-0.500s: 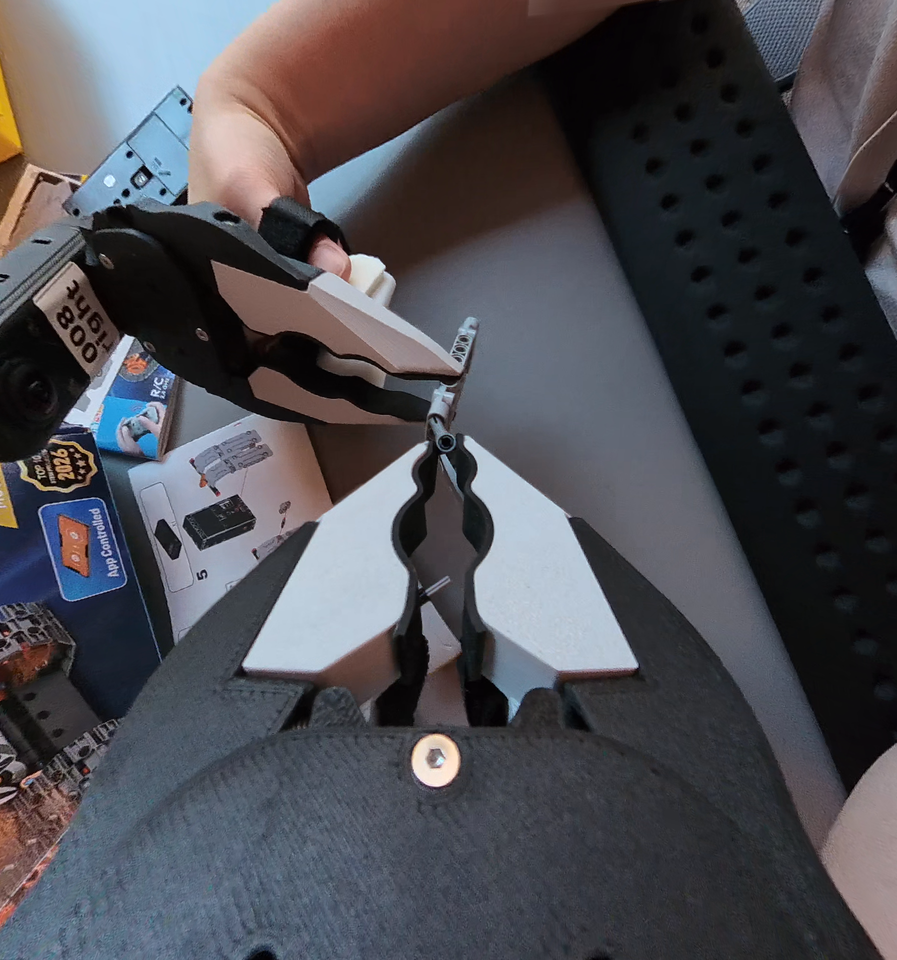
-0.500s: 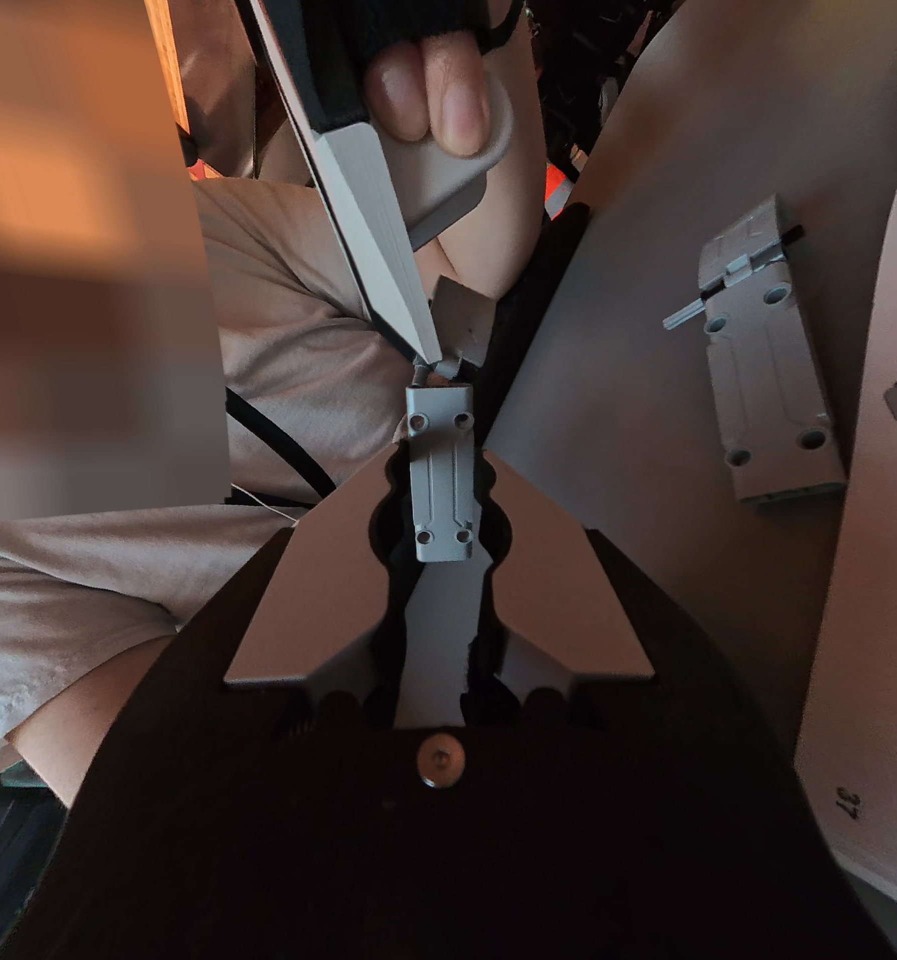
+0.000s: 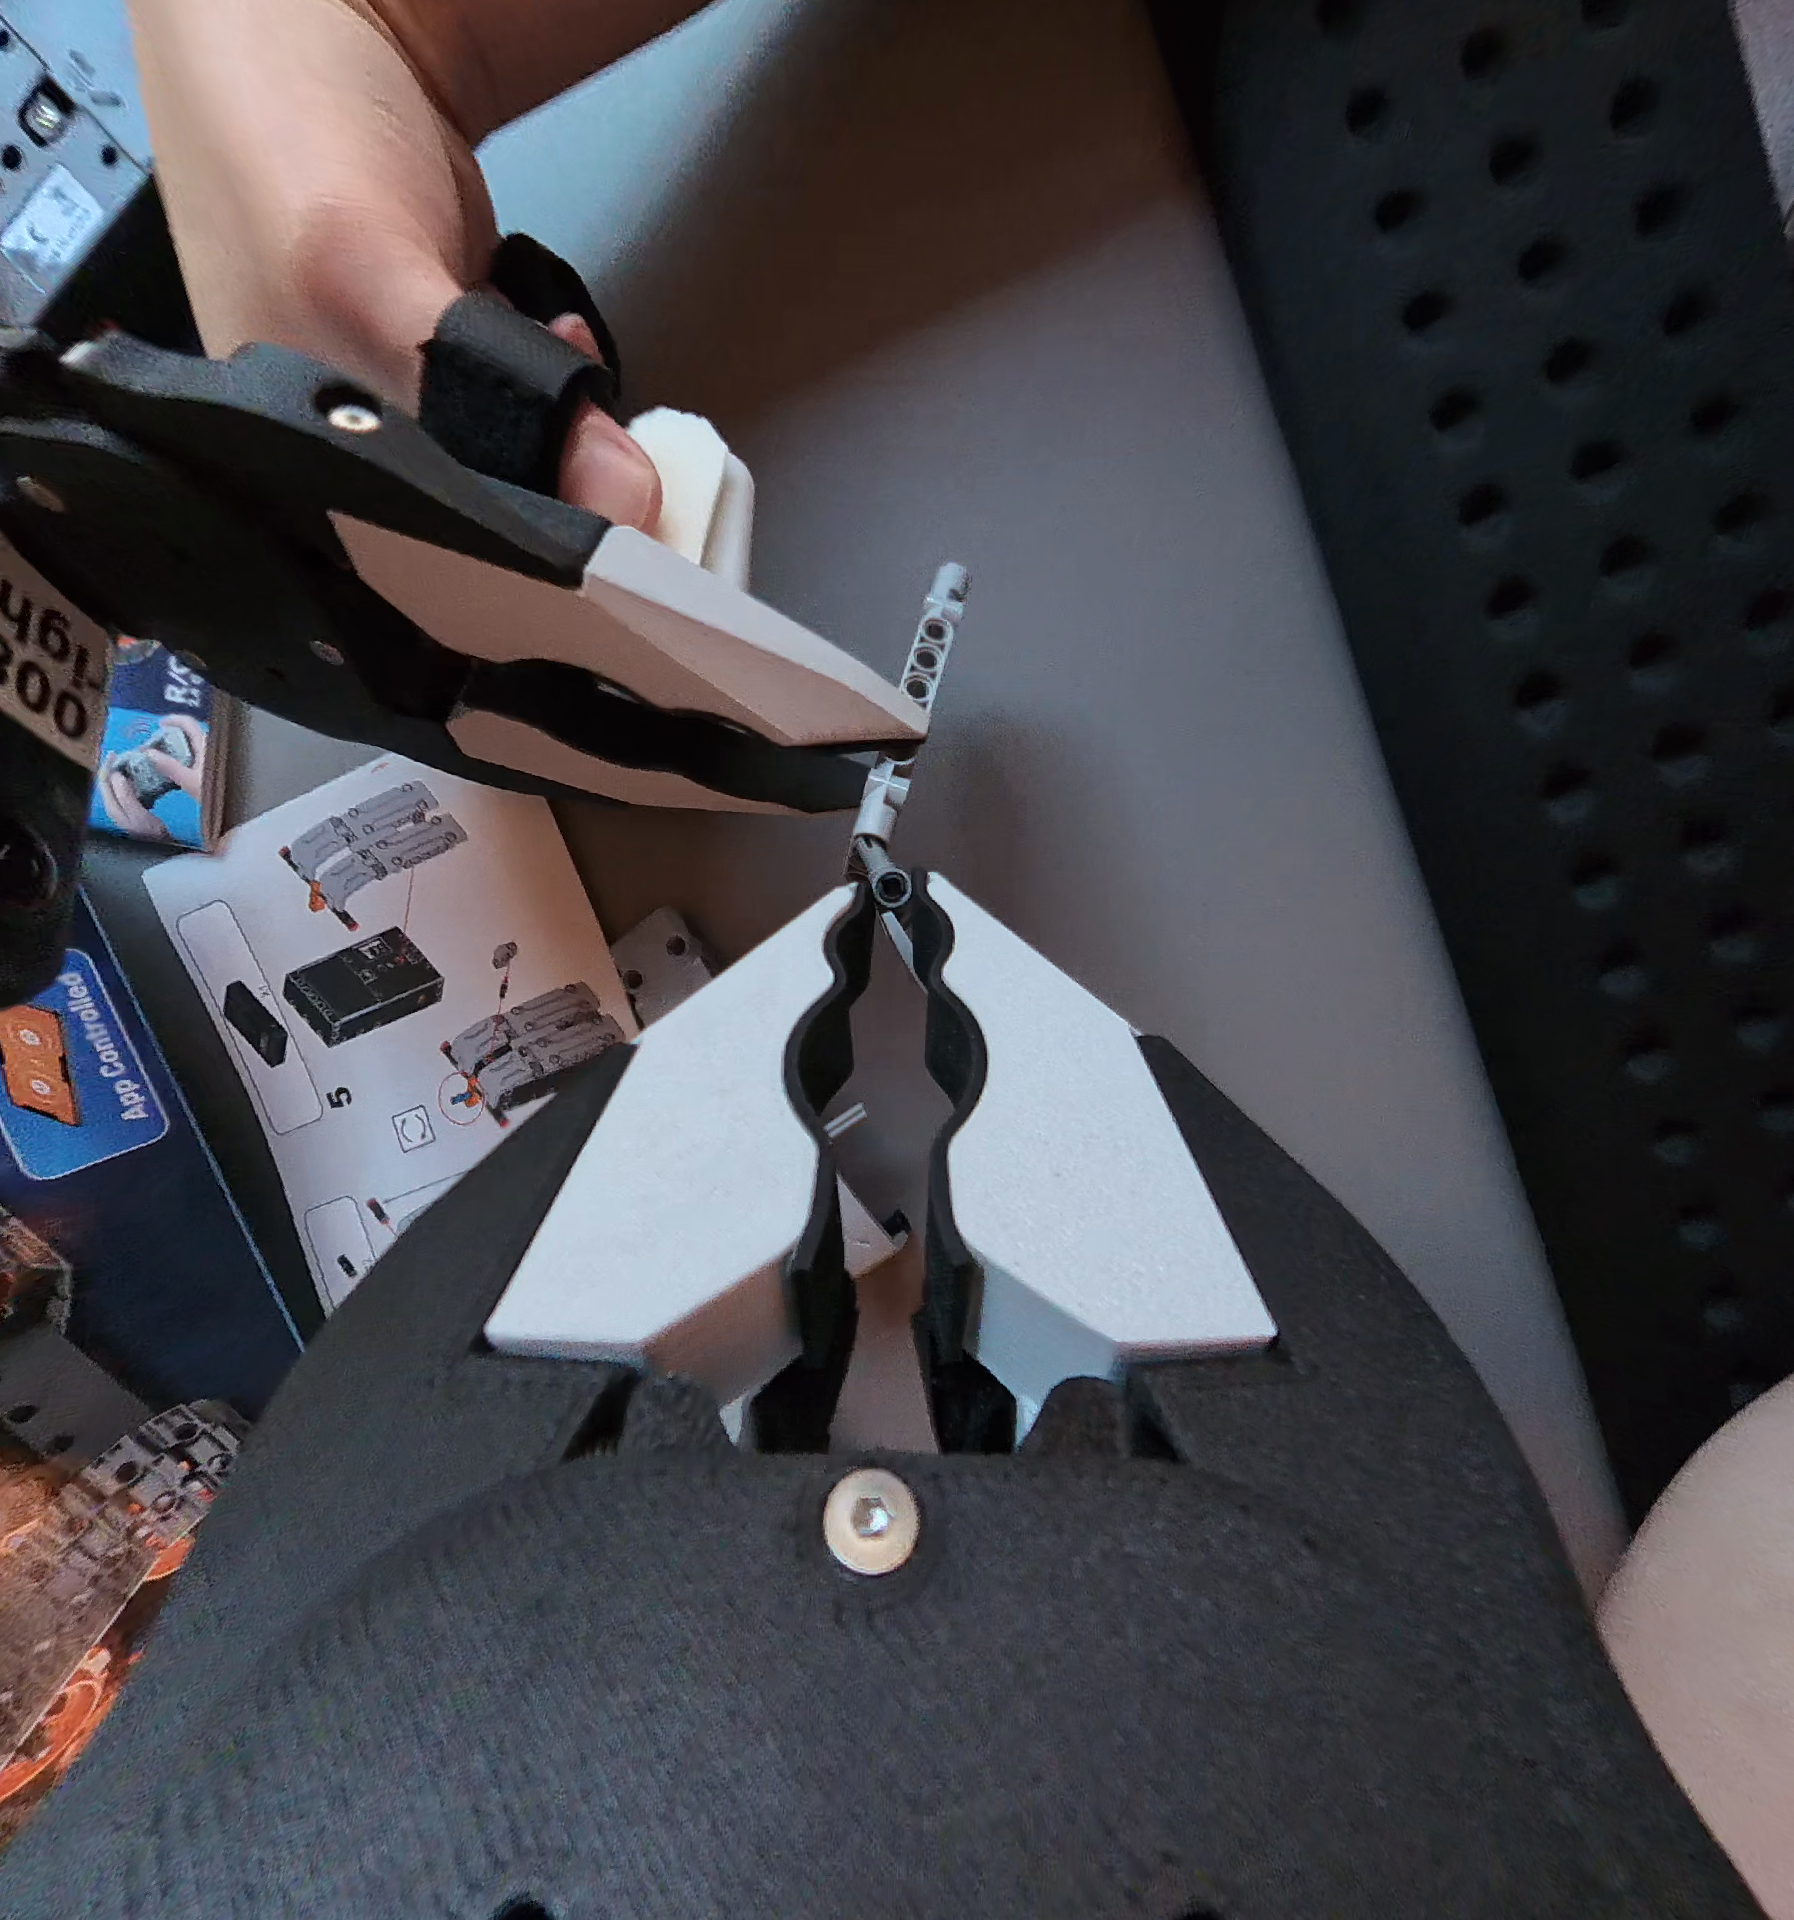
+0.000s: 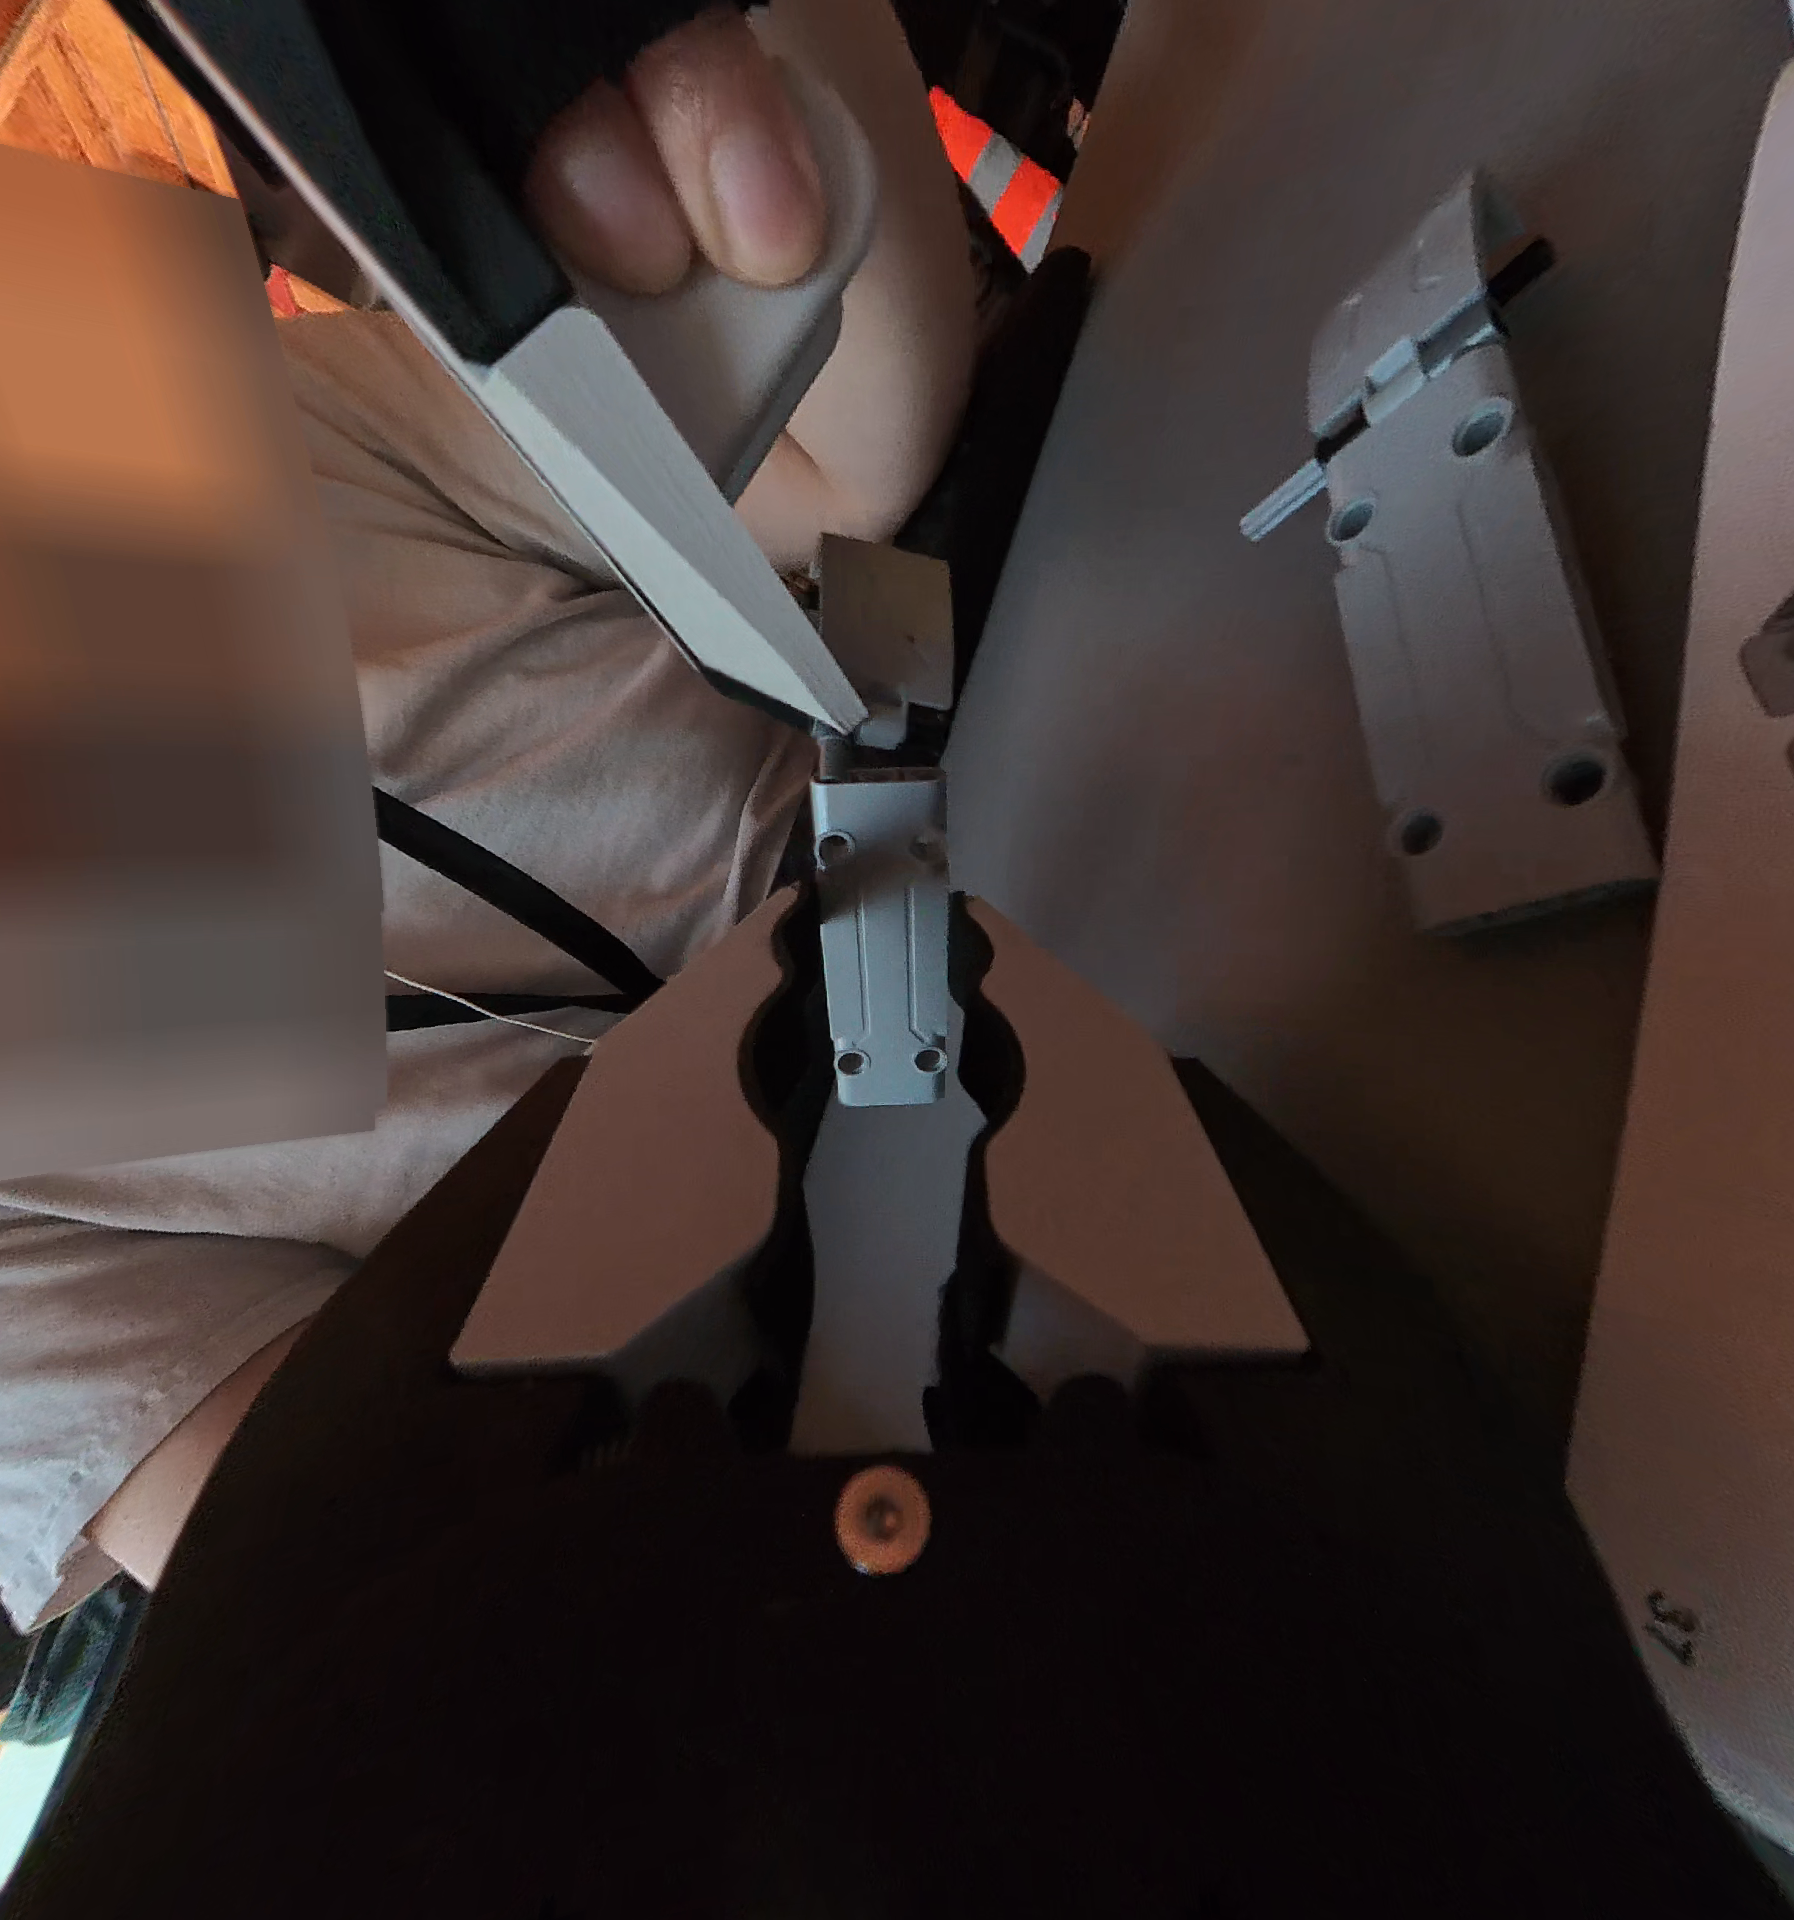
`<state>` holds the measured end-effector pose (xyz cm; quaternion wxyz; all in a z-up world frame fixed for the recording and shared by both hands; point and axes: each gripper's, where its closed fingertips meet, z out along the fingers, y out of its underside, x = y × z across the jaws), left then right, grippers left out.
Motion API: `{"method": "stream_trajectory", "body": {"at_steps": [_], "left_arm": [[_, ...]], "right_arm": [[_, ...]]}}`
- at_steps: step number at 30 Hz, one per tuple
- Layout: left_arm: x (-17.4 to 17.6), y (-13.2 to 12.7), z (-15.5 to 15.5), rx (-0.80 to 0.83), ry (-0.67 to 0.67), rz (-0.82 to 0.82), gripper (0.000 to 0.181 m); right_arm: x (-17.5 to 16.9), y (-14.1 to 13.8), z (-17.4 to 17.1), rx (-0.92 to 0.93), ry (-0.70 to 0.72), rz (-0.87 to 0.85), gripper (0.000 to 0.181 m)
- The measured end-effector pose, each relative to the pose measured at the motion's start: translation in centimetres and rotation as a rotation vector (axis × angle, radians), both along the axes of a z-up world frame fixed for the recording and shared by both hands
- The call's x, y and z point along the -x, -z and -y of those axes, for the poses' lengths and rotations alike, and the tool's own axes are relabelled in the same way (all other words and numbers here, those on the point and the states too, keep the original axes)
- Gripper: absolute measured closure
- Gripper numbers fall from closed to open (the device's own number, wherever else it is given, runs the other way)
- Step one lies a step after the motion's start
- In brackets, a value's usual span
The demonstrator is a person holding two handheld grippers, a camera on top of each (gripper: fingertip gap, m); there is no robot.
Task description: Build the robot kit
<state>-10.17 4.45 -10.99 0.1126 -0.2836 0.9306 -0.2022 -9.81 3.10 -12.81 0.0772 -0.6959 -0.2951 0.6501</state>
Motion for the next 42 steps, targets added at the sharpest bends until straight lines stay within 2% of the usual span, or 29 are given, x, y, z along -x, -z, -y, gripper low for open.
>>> {"method": "stream_trajectory", "body": {"at_steps": [6,12,14,18,26,37,42], "left_arm": [[0.7,0.6,0.1,-0.145,0.014,-0.039,0.176],[1.0,0.4,1.6,-0.164,0.114,0.003,0.176],[0.8,0.4,1.6,-0.164,0.106,0.005,0.176],[0.6,0.1,0.9,-0.187,0.041,0.017,0.176],[0.2,-0.6,-1.6,-0.179,-0.198,0.092,0.176],[-0.1,-0.3,-4.0,-0.136,-0.403,0.072,0.176],[-0.1,-0.2,-4.5,-0.144,-0.436,0.071,0.176]], "right_arm": [[0.0,0.2,-0.3,0.033,0.005,0.006,0.159],[-0.5,-1.2,-1.0,0.042,0.039,-0.086,0.16],[-0.6,-1.3,-1.1,0.035,0.044,-0.093,0.16],[-0.9,-1.6,-1.8,0.037,0.086,-0.114,0.16],[-1.4,-2.3,-4.1,0.031,0.215,-0.16,0.16],[-2.0,-2.0,-6.5,0.056,0.356,-0.148,0.16],[-1.9,-1.9,-7.0,0.045,0.384,-0.141,0.16]]}}
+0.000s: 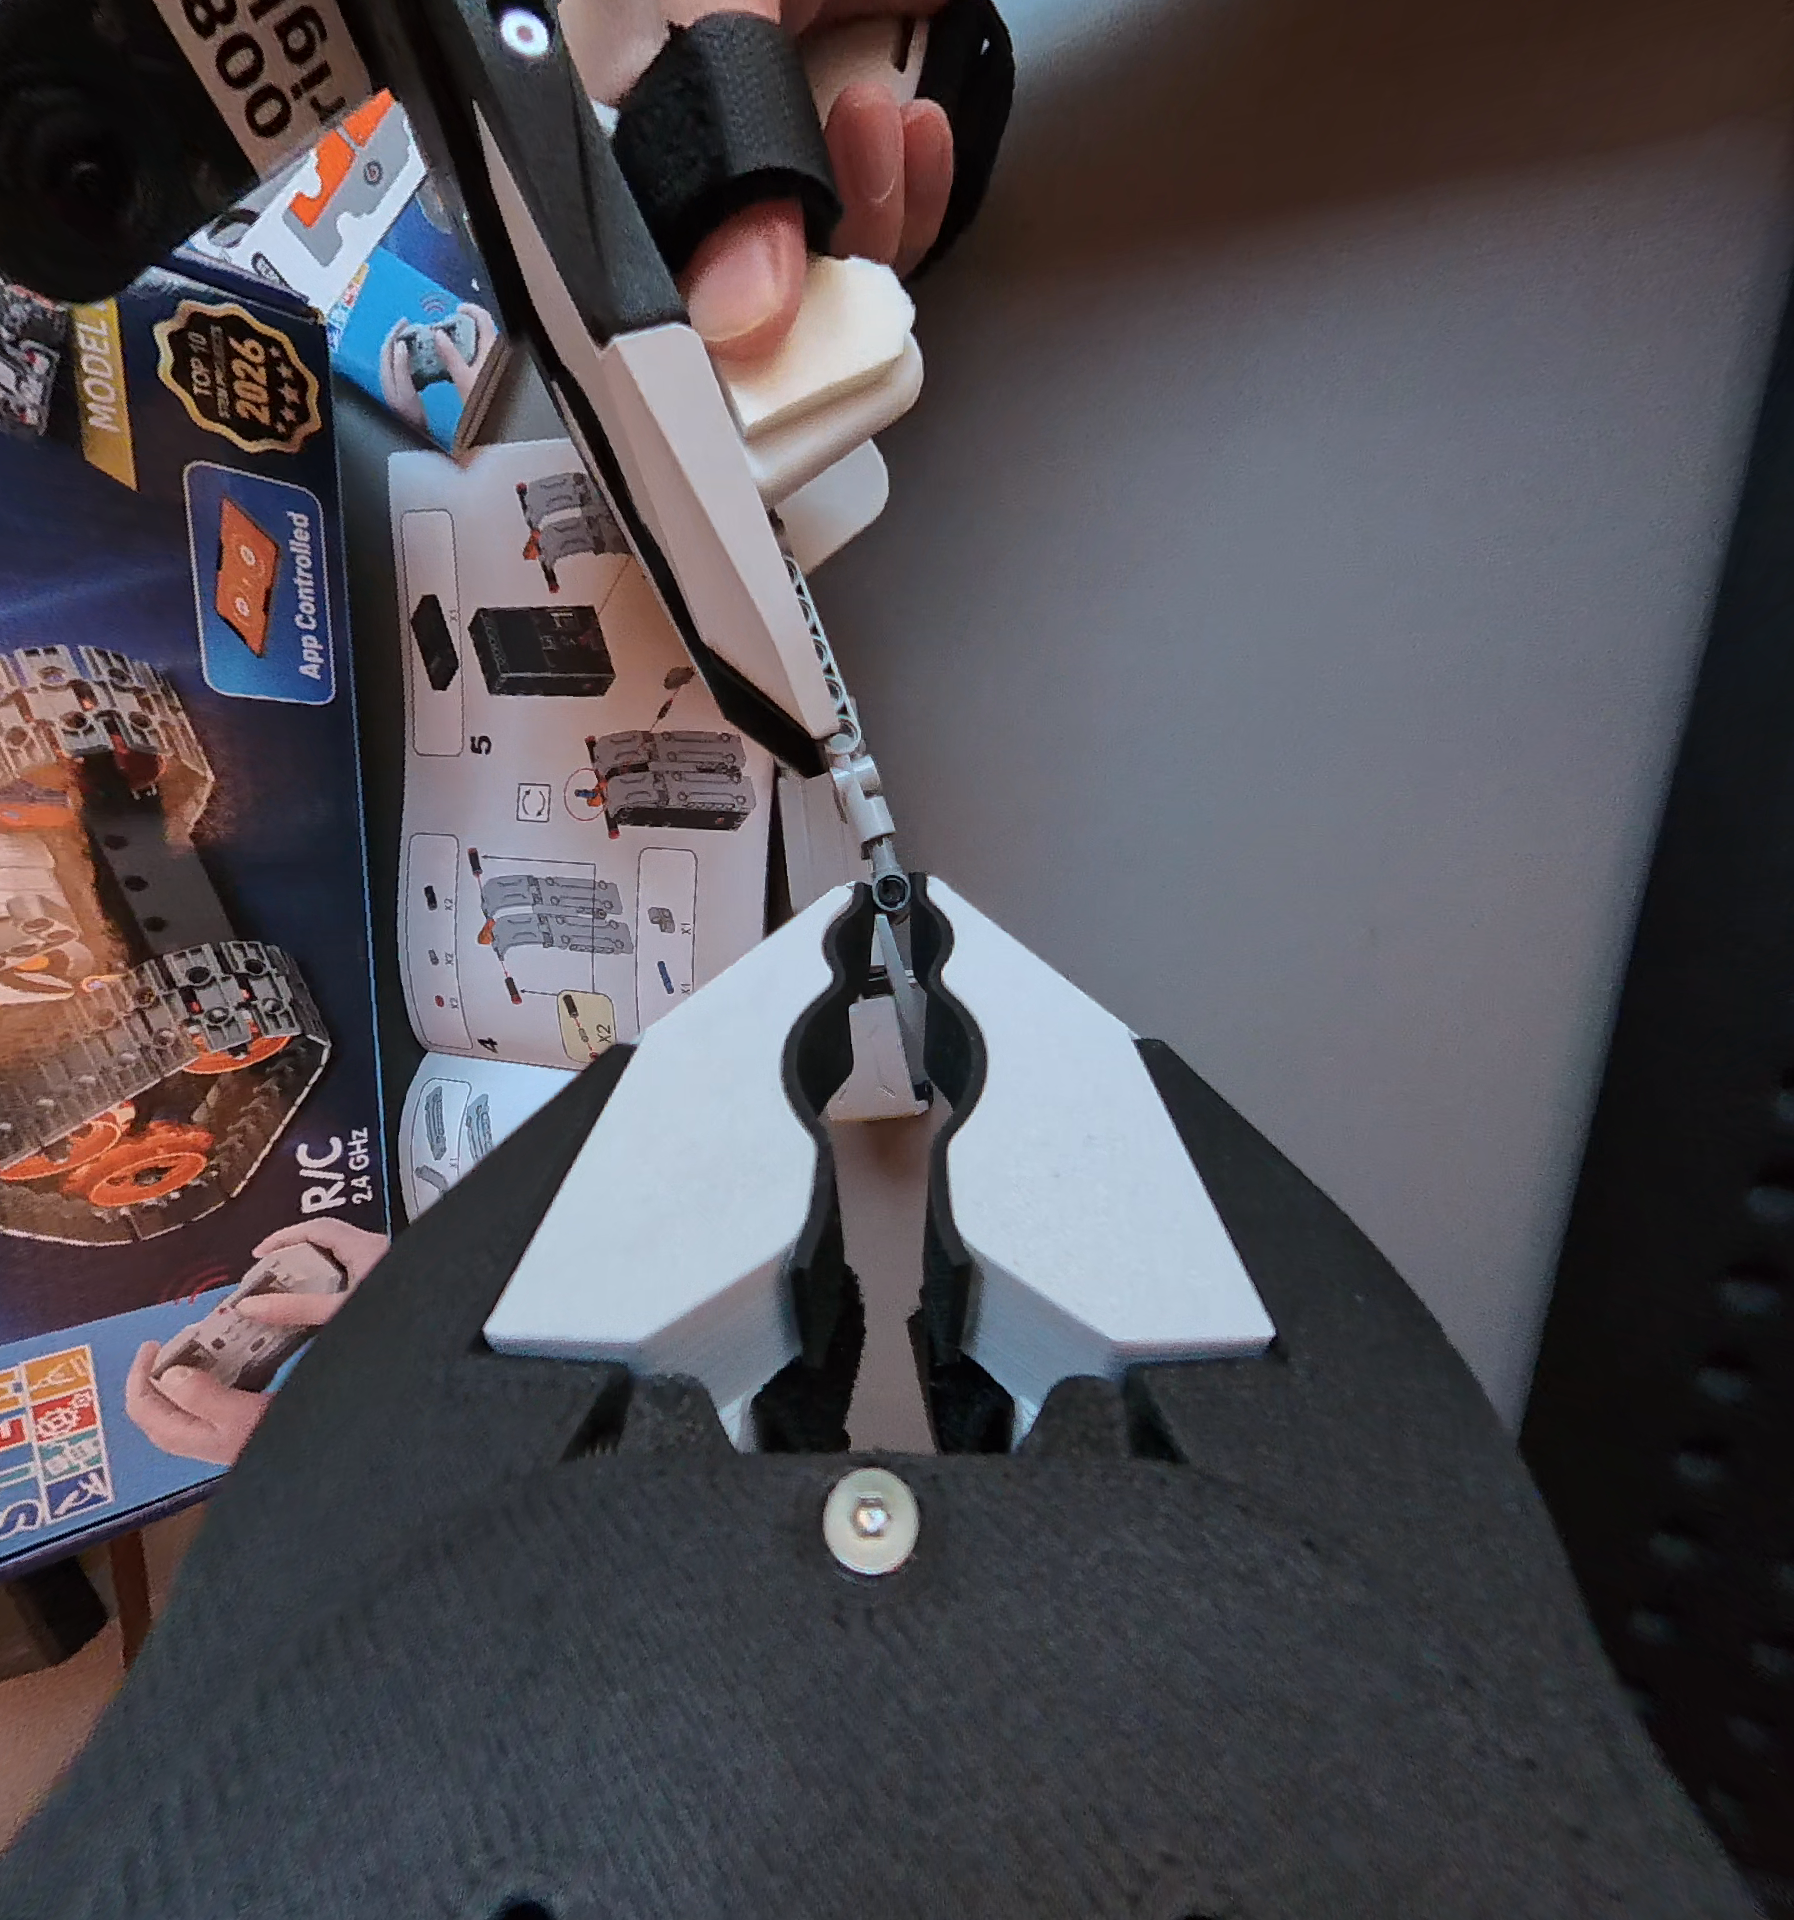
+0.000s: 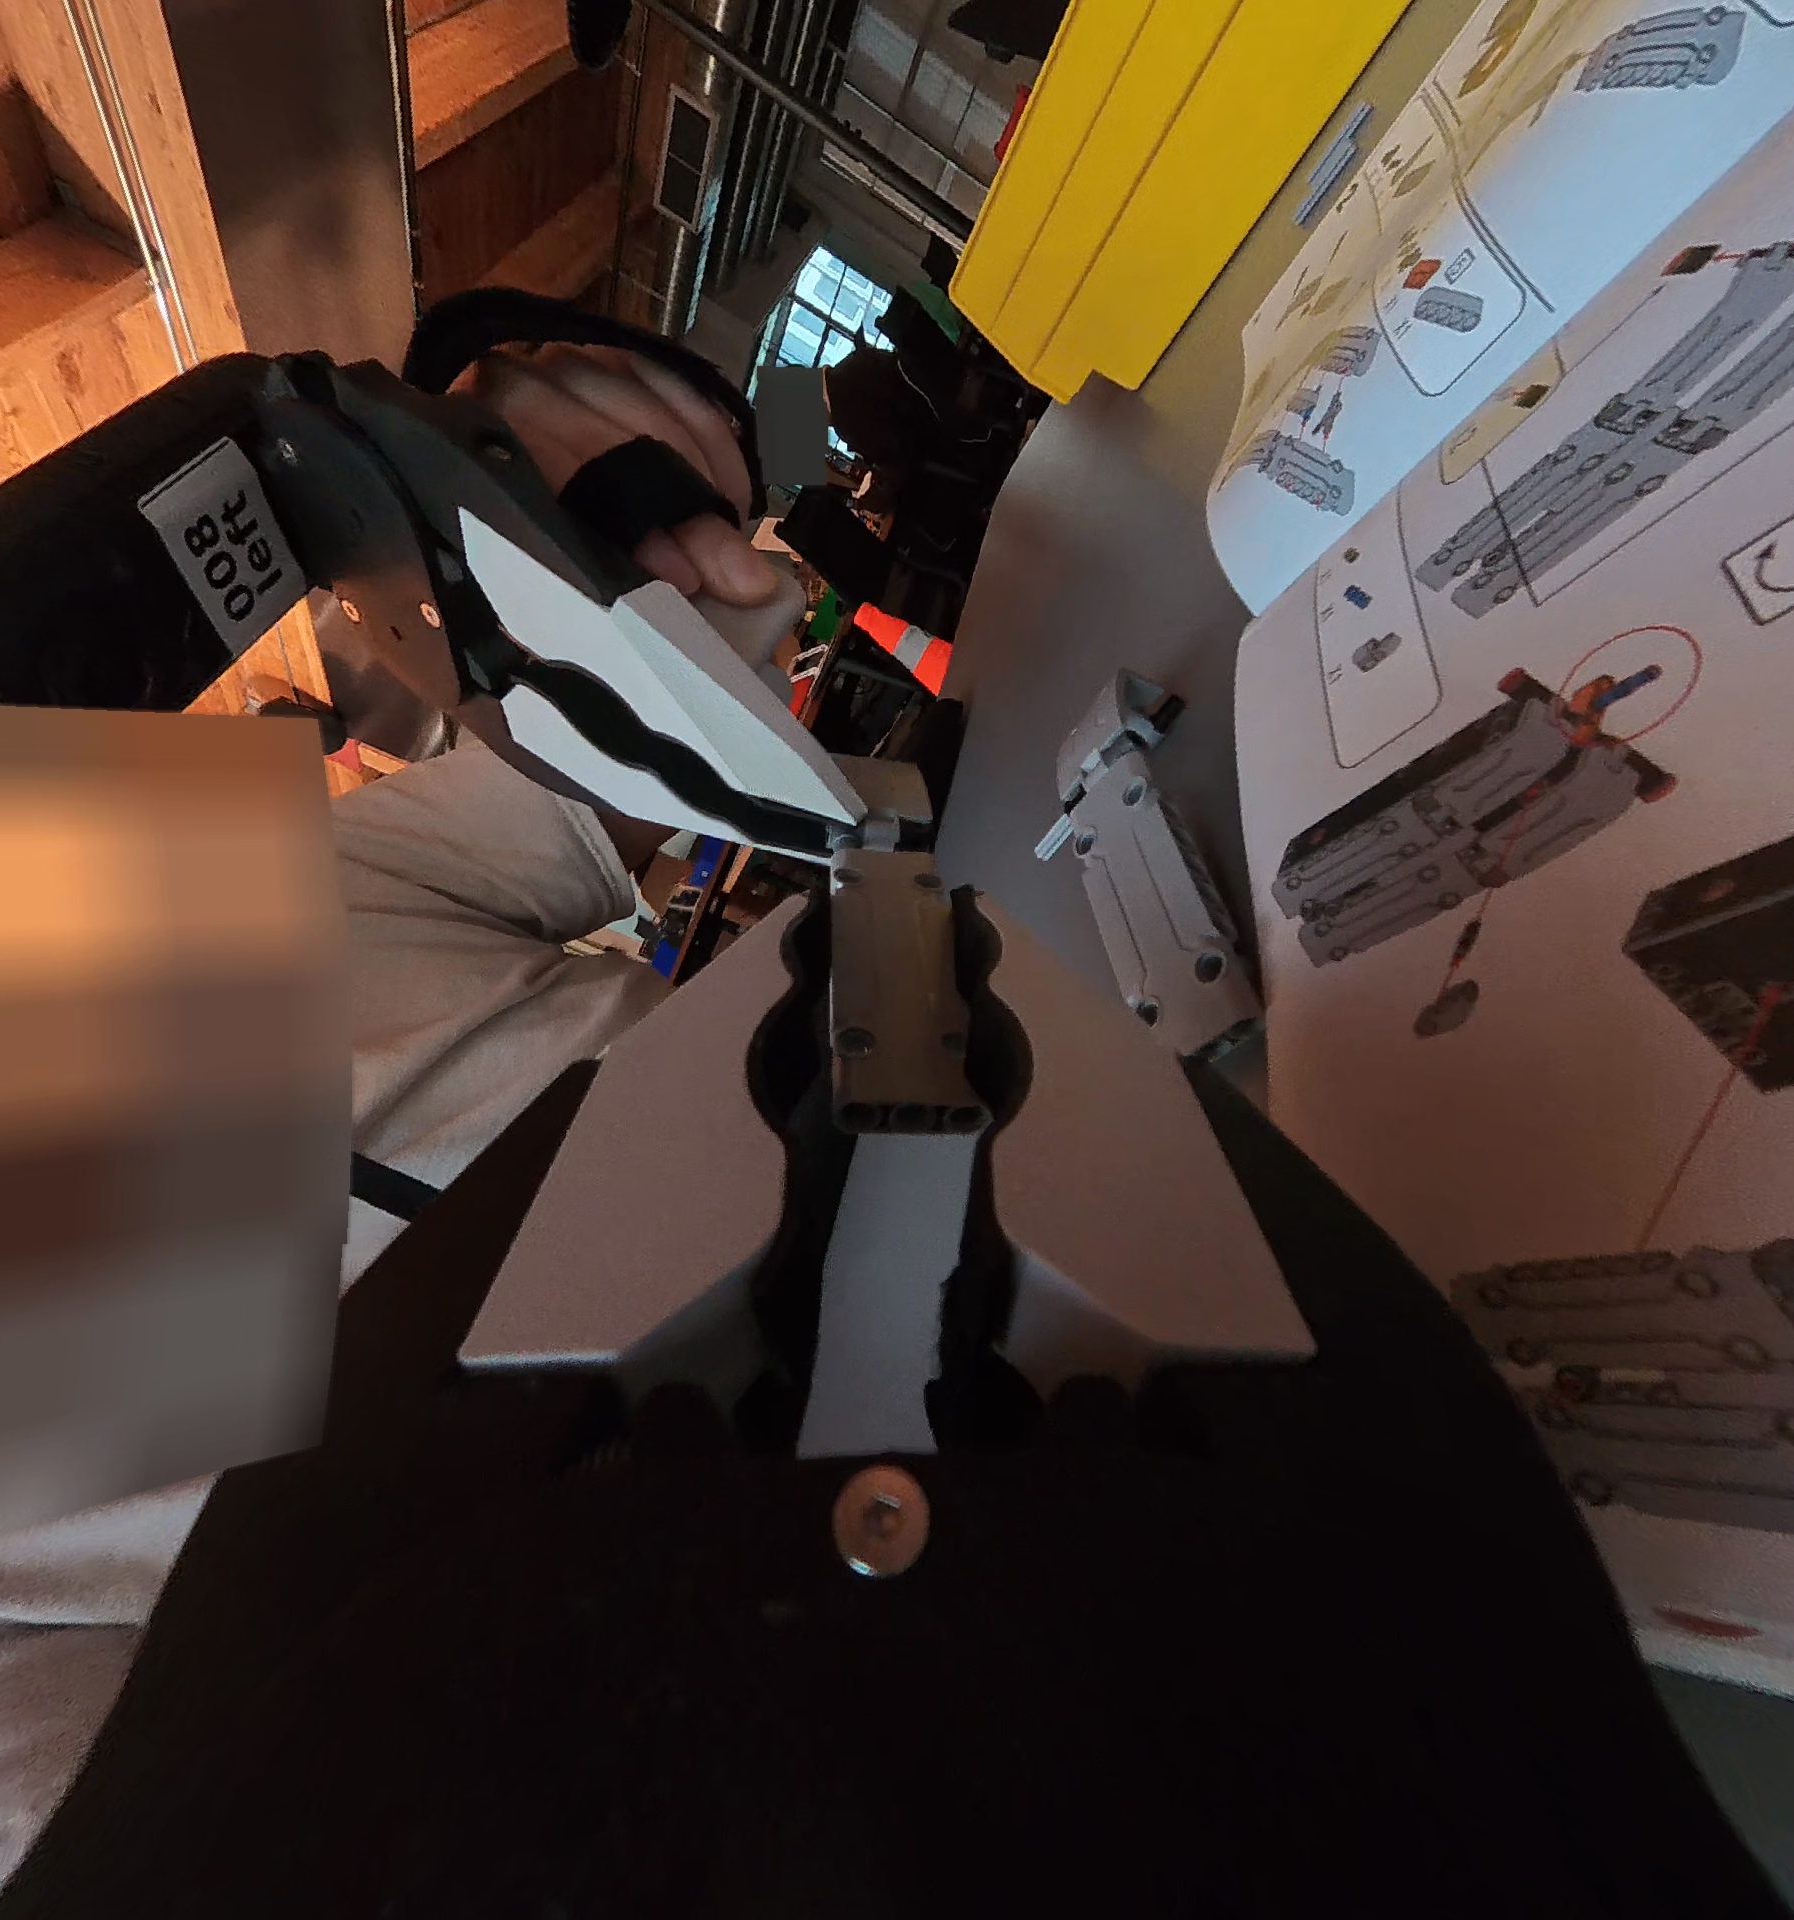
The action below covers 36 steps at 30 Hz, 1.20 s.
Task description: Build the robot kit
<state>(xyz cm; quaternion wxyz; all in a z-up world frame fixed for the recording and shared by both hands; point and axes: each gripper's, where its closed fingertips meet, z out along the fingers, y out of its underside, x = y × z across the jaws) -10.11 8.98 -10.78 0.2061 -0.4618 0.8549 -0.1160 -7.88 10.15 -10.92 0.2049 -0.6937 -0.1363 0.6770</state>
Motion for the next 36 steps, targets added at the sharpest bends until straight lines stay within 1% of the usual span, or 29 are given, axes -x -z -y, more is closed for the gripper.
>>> {"method": "stream_trajectory", "body": {"at_steps": [1,3,4,5,7,8,9,10,11,13,15,17,20,23,25,30,32,34,36], "left_arm": [[-0.1,0.0,-0.2,-0.002,-0.011,0.003,0.177],[-0.2,0.1,-0.1,0.015,-0.01,-0.003,0.177],[-0.2,0.3,-0.3,0.009,-0.015,-0.009,0.176],[-0.6,0.2,-0.1,0.018,-0.009,0.008,0.176],[-1.5,0.1,0.9,0.073,-0.008,0.019,0.177],[-1.4,0.5,1.2,0.085,-0.01,-0.021,0.177],[-1.0,1.1,1.0,0.064,-0.014,-0.075,0.176],[-0.8,1.5,0.5,0.034,-0.019,-0.095,0.176],[-0.6,1.7,0.2,0.017,-0.022,-0.096,0.176],[0.0,2.0,-1.0,-0.004,-0.061,-0.109,0.176],[0.3,1.9,-1.8,-0.002,-0.099,-0.086,0.176],[0.6,1.4,-2.0,0.016,-0.133,-0.05,0.176],[1.6,1.0,-2.4,0.033,-0.186,0.01,0.176],[3.4,1.1,-2.2,0.072,-0.23,0.042,0.176],[4.9,1.4,-1.7,0.105,-0.232,0.054,0.176],[7.7,1.8,-1.7,0.201,-0.29,0.077,0.176],[8.4,1.9,-1.4,0.223,-0.293,0.077,0.176],[8.8,2.0,-1.1,0.215,-0.292,0.092,0.176],[9.1,1.9,-0.4,0.231,-0.287,0.112,0.176]], "right_arm": [[-0.1,-0.1,-0.3,0.003,0.022,-0.007,0.161],[-0.1,0.0,-0.3,0.001,0.019,-0.003,0.161],[0.0,-0.7,-0.1,-0.026,0.005,-0.044,0.181],[0.3,-1.1,-0.4,-0.043,0.024,-0.057,0.181],[1.9,0.5,0.4,-0.03,-0.047,0.048,0.181],[2.4,0.9,0.6,-0.042,-0.058,0.081,0.181],[2.3,1.3,0.4,-0.043,-0.044,0.112,0.181],[2.0,1.2,0.1,-0.041,-0.024,0.109,0.181],[1.6,1.0,-0.2,-0.043,-0.004,0.093,0.181],[0.6,0.5,-1.5,-0.05,0.082,0.058,0.181],[0.2,0.3,-1.9,-0.042,0.104,0.038,0.181],[0.4,0.6,-1.8,-0.062,0.095,0.067,0.181],[1.3,1.2,-0.9,-0.12,0.036,0.14,0.181],[1.9,1.2,0.0,-0.178,-0.017,0.161,0.181],[1.9,0.9,0.1,-0.211,-0.021,0.151,0.181],[1.8,0.1,0.3,-0.332,-0.004,0.141,0.181],[2.1,-0.4,0.9,-0.45,-0.008,0.16,0.181],[2.5,-0.1,1.7,-0.563,-0.018,0.284,0.171],[3.1,0.6,3.7,-0.635,-0.081,0.414,0.165]]}}
